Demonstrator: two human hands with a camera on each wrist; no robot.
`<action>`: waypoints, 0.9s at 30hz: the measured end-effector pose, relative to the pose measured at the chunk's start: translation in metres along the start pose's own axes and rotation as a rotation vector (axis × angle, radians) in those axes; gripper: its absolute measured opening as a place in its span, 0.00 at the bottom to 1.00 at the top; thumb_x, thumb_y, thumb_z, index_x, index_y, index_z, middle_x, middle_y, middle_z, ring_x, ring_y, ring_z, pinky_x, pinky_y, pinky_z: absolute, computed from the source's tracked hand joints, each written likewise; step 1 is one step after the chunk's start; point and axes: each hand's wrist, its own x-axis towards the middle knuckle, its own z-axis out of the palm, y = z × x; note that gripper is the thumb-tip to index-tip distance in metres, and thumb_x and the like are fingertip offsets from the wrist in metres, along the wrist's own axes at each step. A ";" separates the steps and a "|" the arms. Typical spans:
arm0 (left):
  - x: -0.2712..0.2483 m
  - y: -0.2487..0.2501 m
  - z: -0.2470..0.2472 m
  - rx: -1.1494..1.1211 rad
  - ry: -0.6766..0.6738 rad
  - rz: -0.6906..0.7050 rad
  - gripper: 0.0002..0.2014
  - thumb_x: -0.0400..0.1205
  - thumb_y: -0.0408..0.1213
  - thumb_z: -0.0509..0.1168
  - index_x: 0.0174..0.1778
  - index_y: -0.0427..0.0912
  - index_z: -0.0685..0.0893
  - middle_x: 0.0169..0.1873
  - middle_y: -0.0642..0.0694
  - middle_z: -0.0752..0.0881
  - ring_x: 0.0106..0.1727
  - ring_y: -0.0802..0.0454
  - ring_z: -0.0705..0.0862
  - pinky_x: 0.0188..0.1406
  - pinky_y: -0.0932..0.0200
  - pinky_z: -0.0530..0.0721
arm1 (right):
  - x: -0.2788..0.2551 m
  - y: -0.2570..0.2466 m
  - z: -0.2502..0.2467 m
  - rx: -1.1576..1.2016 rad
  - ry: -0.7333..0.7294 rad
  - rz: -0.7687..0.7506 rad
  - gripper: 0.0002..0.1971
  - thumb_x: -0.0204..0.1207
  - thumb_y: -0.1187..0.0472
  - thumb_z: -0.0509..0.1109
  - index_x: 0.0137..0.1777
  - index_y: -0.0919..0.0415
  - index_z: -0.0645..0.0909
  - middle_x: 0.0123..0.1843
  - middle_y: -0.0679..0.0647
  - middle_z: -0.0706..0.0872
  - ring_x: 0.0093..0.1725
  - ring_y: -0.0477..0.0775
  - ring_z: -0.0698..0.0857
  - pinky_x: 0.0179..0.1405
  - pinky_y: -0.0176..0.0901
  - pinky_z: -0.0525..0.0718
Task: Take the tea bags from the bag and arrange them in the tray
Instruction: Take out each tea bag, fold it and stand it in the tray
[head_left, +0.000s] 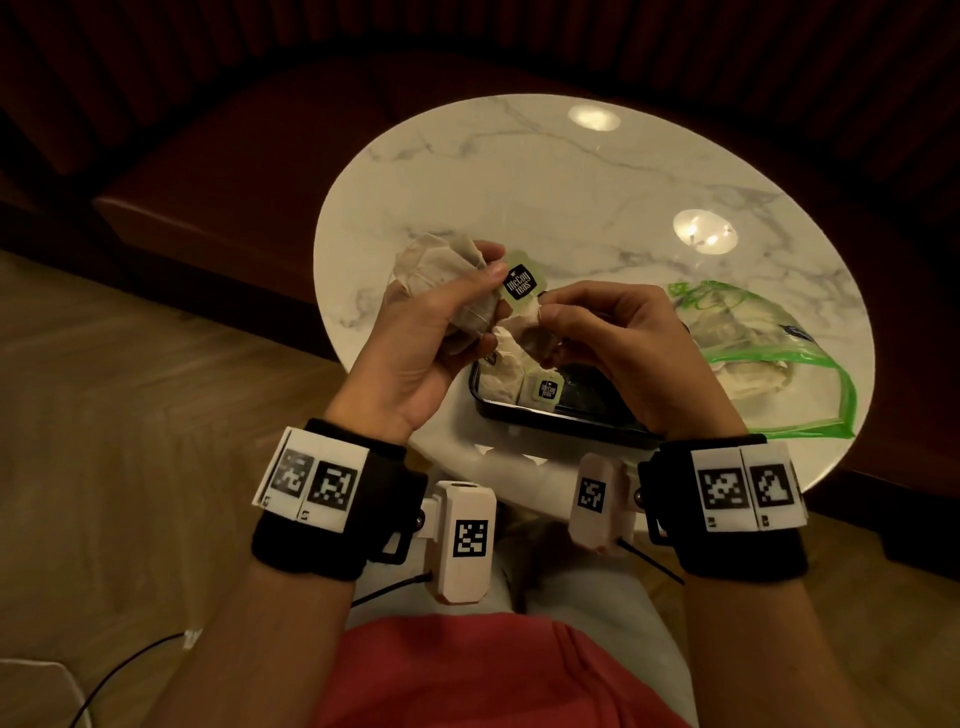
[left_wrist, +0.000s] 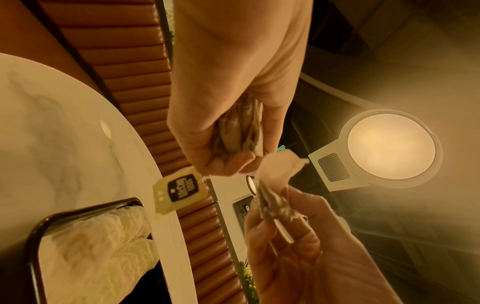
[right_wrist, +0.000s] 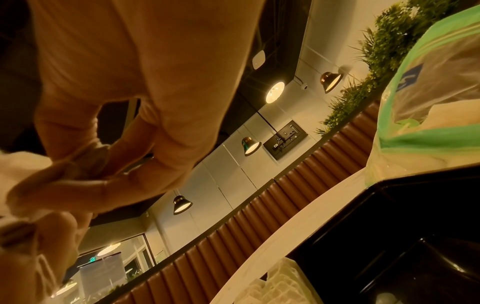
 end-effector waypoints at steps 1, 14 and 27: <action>0.000 0.000 0.000 -0.004 -0.002 0.003 0.06 0.80 0.32 0.69 0.47 0.48 0.86 0.42 0.45 0.90 0.44 0.51 0.86 0.39 0.59 0.80 | -0.001 0.000 0.000 -0.013 -0.010 -0.004 0.05 0.78 0.68 0.70 0.47 0.64 0.88 0.40 0.60 0.91 0.39 0.54 0.90 0.42 0.40 0.87; -0.003 0.001 0.001 -0.001 -0.027 0.003 0.06 0.80 0.32 0.69 0.46 0.48 0.85 0.42 0.47 0.90 0.40 0.55 0.87 0.35 0.61 0.79 | 0.000 -0.006 0.002 -0.191 0.071 -0.005 0.08 0.76 0.74 0.68 0.37 0.65 0.83 0.31 0.54 0.87 0.30 0.44 0.86 0.35 0.34 0.84; -0.004 0.006 0.002 -0.015 0.027 -0.044 0.06 0.79 0.32 0.70 0.46 0.49 0.86 0.39 0.48 0.90 0.37 0.57 0.86 0.30 0.67 0.80 | 0.002 -0.004 0.003 -0.355 0.106 -0.101 0.08 0.74 0.69 0.75 0.43 0.53 0.88 0.37 0.52 0.91 0.36 0.52 0.90 0.40 0.40 0.88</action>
